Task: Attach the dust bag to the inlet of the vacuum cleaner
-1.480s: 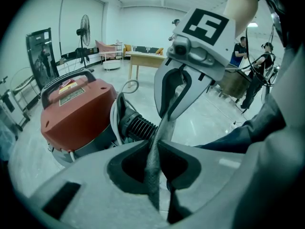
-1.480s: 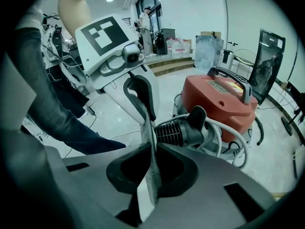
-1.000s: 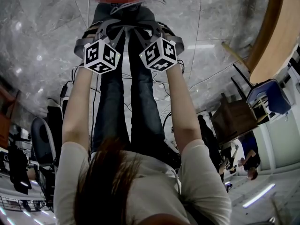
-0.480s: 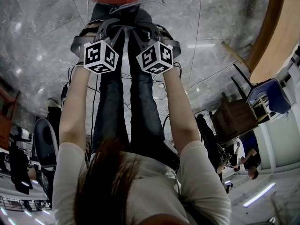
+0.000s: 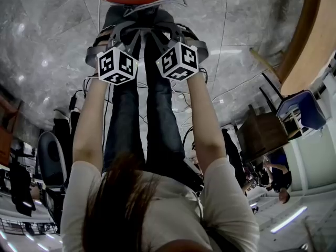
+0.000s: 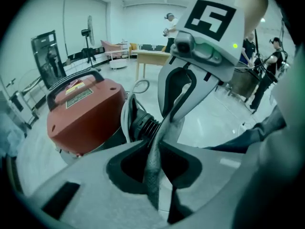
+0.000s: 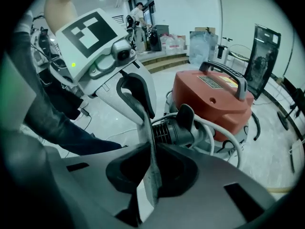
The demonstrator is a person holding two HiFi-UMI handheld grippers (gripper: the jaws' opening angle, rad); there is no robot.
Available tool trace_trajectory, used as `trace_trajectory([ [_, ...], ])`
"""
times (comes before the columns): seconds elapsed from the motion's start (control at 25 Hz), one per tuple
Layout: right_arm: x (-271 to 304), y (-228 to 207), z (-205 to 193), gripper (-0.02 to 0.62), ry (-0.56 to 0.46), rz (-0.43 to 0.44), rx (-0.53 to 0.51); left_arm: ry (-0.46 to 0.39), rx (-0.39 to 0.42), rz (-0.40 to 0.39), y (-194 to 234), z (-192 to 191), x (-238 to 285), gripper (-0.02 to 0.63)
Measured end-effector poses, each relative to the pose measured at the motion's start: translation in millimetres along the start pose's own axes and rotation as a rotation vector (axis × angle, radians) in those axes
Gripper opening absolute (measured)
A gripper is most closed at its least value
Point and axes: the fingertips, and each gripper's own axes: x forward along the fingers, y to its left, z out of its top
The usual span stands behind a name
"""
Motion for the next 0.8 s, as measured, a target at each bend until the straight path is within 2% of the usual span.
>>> trace_trajectory([
  [0.16,0.7,-3.7,2.7,0.040,0.017,0.046,-0.090,-0.018,-0.087,0.024,0.2,-1.9,-0.6,0.071],
  [0.32,0.8,-5.6,4.4,0.041,0.029,0.077,-0.123,-0.021,-0.094,0.022,0.6,-1.7,-1.4,0.071],
  [0.48,-0.8,-8.1,4.2,0.043,-0.012,0.040,-0.022,0.003,-0.015,-0.004,4.4,2.4,-0.3,0.072],
  [0.72,-2.9,-10.3,-1.1,0.043,-0.058,-0.037,0.148,0.050,0.152,-0.079,7.0,10.3,3.8,0.075],
  [0.8,-2.4,-10.7,-1.5,0.043,-0.057,-0.039,0.157,0.053,0.160,-0.088,7.8,10.8,4.7,0.077],
])
